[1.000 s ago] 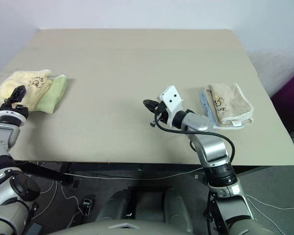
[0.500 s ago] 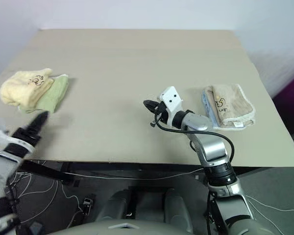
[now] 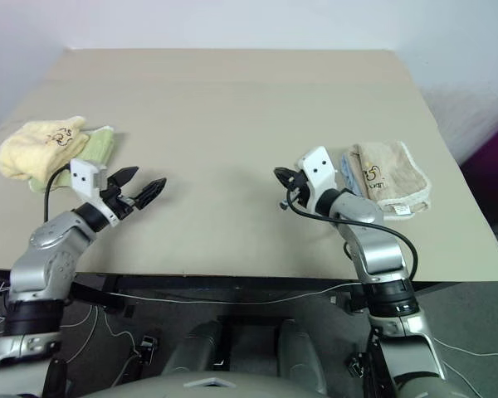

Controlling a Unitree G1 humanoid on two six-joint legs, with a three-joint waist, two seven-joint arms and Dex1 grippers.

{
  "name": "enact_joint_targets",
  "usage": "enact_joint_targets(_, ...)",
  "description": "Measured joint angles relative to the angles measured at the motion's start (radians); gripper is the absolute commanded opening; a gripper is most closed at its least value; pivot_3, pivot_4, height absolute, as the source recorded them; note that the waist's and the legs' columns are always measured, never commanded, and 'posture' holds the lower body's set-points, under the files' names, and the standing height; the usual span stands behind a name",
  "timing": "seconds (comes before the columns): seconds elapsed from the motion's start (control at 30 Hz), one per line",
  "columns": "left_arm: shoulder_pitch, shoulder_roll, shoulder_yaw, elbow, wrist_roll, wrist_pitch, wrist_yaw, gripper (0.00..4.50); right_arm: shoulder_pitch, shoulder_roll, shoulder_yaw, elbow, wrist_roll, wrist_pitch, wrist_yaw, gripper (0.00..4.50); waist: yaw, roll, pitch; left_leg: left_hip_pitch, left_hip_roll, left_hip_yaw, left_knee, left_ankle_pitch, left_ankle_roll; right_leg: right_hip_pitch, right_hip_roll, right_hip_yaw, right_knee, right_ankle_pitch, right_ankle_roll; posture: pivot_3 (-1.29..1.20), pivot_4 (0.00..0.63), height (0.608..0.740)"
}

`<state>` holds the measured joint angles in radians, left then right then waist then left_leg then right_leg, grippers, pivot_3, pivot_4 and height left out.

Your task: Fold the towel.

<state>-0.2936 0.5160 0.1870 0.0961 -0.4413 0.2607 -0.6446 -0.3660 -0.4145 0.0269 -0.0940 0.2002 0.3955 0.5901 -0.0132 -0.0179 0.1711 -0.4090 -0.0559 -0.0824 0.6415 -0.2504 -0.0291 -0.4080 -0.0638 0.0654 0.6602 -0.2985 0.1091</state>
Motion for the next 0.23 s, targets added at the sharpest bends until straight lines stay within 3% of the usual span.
enact_joint_targets(0.23,-0.075,-0.004,-0.020,0.112,0.043,-0.052,-0.062,4.49,0.074,-0.002,-0.028,-0.028,-0.003,-0.011,-0.042,0.00,-0.003,0.000,0.000,0.000,0.000,0.000,0.000,0.000,0.000,0.000,0.000,0.000,0.001,0.000,0.000,0.00,0.150,0.740)
